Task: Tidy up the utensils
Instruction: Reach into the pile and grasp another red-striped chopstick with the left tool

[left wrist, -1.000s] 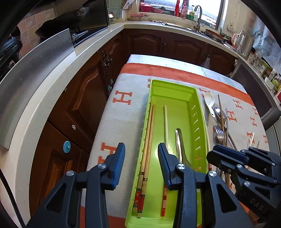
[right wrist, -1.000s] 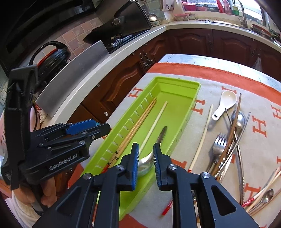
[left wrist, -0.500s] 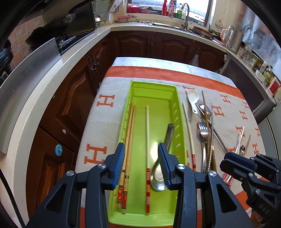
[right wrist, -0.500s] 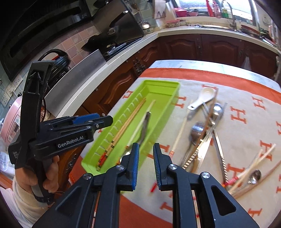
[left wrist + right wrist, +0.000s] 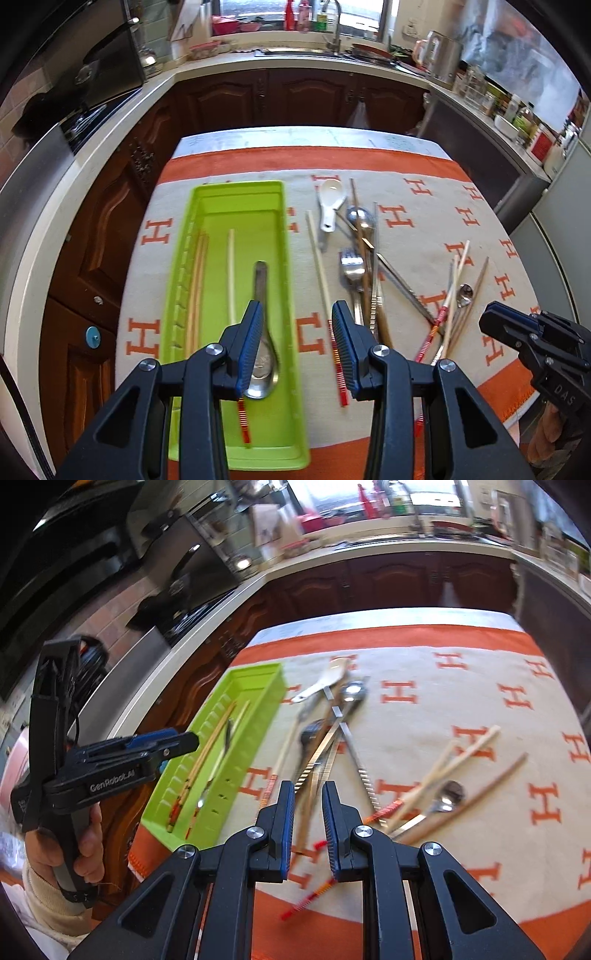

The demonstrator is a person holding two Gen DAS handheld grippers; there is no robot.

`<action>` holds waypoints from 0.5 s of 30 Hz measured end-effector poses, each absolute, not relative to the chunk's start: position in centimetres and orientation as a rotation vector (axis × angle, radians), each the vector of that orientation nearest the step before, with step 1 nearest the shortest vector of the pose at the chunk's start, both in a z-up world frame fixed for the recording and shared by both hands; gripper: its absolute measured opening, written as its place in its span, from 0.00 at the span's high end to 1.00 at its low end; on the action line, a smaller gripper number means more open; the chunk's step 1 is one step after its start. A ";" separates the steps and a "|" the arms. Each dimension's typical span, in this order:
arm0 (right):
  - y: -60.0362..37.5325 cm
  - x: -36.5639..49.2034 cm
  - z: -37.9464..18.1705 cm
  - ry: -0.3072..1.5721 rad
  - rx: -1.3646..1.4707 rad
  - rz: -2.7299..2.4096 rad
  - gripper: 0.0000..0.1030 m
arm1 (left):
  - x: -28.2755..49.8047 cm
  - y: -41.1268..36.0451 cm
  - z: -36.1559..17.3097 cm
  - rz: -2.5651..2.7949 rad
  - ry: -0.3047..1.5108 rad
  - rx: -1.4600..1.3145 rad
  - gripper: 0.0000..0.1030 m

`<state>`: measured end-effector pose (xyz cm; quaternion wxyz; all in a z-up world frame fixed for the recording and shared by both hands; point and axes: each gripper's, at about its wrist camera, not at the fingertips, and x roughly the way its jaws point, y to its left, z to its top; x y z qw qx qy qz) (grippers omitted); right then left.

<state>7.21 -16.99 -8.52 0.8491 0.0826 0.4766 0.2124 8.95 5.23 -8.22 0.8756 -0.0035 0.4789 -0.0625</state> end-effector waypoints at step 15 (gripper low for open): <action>-28.0 5.4 -11.0 1.035 0.340 0.253 0.84 | 10.8 -5.0 -10.1 -0.354 1.094 0.027 0.64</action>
